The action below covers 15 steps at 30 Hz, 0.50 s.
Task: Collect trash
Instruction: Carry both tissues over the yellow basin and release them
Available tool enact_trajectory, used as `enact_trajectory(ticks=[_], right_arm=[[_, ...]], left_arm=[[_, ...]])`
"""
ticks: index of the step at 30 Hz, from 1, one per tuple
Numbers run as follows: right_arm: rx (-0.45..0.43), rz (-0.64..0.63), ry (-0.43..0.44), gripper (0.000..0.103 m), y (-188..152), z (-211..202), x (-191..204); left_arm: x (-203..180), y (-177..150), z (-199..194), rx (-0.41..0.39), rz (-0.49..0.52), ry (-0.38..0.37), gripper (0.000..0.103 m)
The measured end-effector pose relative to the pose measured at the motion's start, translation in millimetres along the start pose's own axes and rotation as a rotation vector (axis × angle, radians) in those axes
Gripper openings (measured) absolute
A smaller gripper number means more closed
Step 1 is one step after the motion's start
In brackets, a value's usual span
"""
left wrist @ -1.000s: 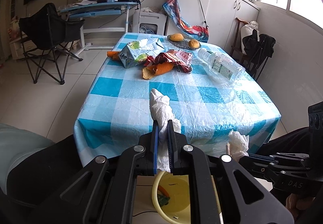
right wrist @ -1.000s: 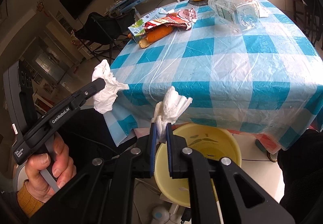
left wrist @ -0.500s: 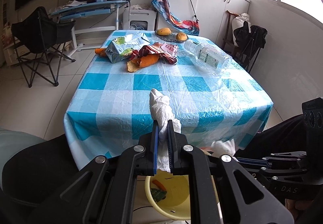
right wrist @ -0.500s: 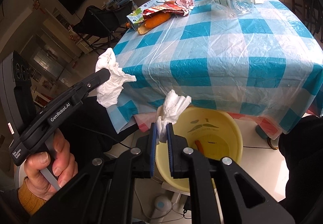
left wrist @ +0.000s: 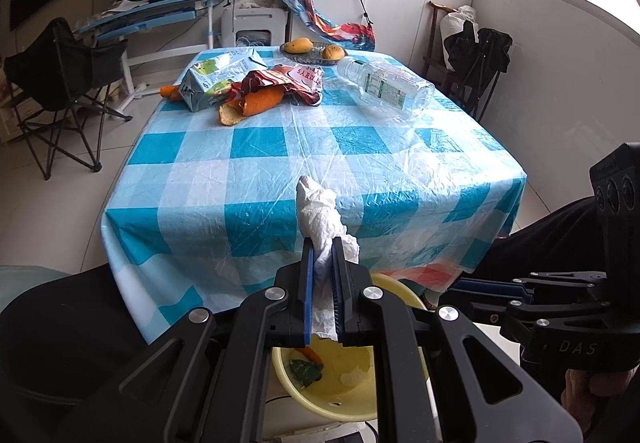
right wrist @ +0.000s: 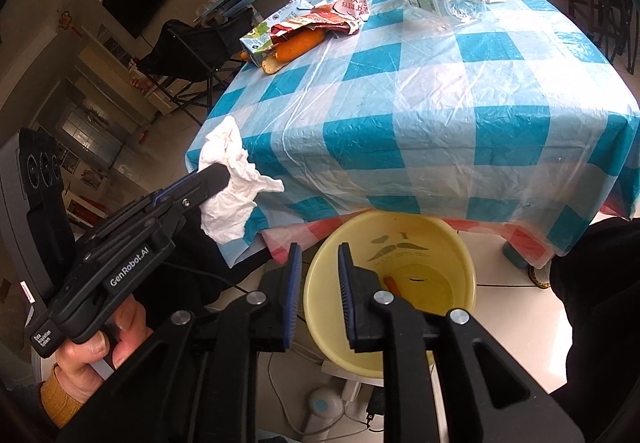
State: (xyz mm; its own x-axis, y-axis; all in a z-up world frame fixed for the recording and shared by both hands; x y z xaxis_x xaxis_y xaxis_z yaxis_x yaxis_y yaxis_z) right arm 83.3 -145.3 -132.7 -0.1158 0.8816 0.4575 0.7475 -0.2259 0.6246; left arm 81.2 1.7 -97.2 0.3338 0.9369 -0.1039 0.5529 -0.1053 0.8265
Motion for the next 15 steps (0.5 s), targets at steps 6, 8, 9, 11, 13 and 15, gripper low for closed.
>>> enact_trajectory(ticks=[6,8,9,11,13,15], right_arm=[[-0.026,0.033,-0.008,0.031,3,-5,-6],[-0.035,0.043,-0.010,0.033,3,-6,-8],[-0.039,0.047,-0.012,0.034,4,-7,-9],[-0.048,0.056,-0.013,0.035,4,-9,-11],[-0.054,0.065,-0.015,0.038,6,-10,-13],[-0.057,0.072,-0.016,0.039,6,-11,-14]], left_arm=[[-6,-6,5,0.036,0.018,-0.024,0.008],[-8,-9,7,0.059,0.024,-0.036,0.008],[-10,-11,8,0.071,0.028,-0.044,0.008],[-15,-15,11,0.098,0.044,-0.061,0.009],[-19,-19,13,0.113,0.064,-0.065,0.018],[-21,-20,12,0.113,0.077,-0.063,0.026]])
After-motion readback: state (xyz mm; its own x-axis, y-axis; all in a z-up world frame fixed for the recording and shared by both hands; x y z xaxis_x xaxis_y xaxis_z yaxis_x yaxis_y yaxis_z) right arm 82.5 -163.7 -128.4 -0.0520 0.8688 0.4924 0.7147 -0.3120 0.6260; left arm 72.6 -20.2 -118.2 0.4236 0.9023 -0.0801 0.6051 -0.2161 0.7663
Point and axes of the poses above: each gripper's, at about its wrist camera, not at the fingertips, and z roughly the way its jaws point, x to its left, y to its top, the point moved 3 cm from there along z, roughly the way its jaws point, and after that the axes turned 11 degrees about -x, right-handed, at the moved point
